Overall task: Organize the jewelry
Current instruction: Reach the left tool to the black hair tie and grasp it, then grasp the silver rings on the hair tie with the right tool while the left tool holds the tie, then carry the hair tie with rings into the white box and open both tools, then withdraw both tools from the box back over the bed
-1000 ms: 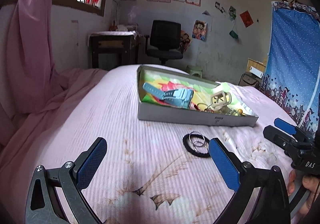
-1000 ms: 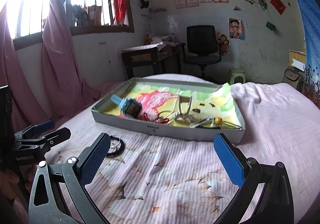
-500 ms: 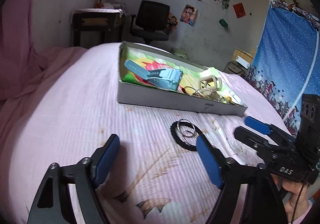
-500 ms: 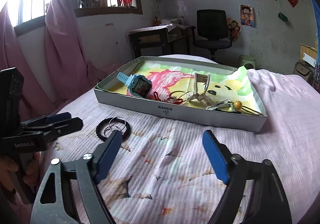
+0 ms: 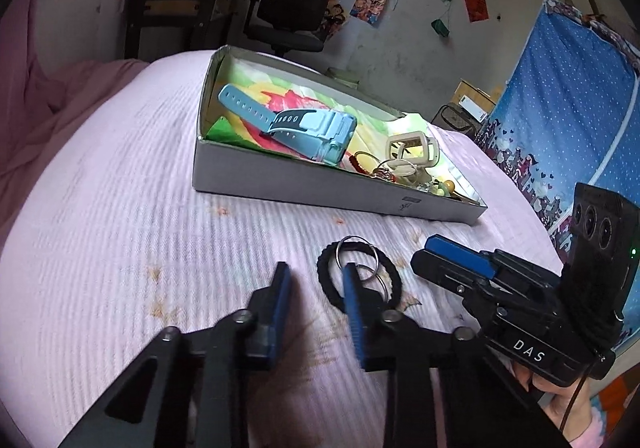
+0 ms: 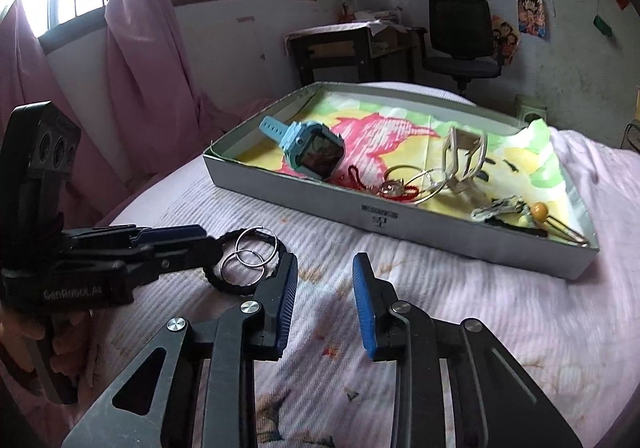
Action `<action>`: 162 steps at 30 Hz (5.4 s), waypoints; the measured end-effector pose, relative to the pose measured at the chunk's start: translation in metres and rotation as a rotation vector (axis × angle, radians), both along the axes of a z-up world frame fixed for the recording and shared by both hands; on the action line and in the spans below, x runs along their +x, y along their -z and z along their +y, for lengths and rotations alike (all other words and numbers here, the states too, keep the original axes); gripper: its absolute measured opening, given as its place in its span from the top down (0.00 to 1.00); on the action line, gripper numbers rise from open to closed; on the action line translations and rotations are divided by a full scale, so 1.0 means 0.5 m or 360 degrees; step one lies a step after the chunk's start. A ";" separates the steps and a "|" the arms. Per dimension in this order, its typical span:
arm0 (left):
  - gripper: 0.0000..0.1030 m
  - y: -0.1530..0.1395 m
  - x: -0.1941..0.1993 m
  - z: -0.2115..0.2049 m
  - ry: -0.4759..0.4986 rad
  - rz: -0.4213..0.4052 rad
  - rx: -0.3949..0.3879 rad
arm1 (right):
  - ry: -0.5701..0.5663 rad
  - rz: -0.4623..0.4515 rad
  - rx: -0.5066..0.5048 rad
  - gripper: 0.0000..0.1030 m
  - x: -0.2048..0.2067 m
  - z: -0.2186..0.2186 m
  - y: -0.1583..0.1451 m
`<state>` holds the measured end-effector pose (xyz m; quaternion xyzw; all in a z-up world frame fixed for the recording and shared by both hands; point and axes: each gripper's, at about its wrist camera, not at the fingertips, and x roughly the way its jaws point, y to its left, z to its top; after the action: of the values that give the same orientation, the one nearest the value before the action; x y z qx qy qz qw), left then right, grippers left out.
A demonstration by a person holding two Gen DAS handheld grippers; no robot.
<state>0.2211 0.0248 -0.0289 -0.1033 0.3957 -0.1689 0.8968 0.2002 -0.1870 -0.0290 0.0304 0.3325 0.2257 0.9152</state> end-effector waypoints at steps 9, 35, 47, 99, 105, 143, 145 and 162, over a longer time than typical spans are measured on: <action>0.95 0.006 0.000 0.002 -0.0013 -0.0007 -0.0040 | -0.0016 0.0044 0.0044 0.77 0.007 -0.005 0.015; 0.95 -0.011 -0.035 0.050 -0.0188 -0.0156 -0.0104 | -0.0187 0.0038 -0.0047 0.77 0.004 0.055 0.004; 0.95 -0.006 -0.035 0.054 -0.0197 -0.0164 -0.0122 | -0.0314 0.0101 -0.0089 0.85 0.016 0.093 0.002; 0.95 -0.069 0.111 0.030 -0.0437 -0.0194 0.0117 | 0.0243 0.0000 -0.0109 0.97 0.148 0.032 -0.044; 0.94 -0.066 0.116 0.024 -0.0438 -0.0156 0.0149 | 0.0230 0.0031 -0.0153 0.97 0.151 0.040 -0.038; 0.06 -0.126 -0.028 0.011 -0.0452 -0.0518 0.0226 | 0.0437 -0.0393 0.0064 0.28 -0.021 -0.067 -0.118; 0.05 -0.129 -0.041 0.008 -0.0442 -0.0555 0.0236 | 0.0453 -0.0408 0.0089 0.23 -0.031 -0.073 -0.120; 0.01 -0.138 -0.159 -0.005 -0.0409 -0.0689 0.0226 | 0.0525 -0.0476 0.0196 0.03 -0.128 -0.107 -0.112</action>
<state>0.1417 0.0223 0.0399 -0.0508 0.1891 -0.0437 0.9797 0.1363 -0.2407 0.0268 0.1063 0.1692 0.0949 0.9752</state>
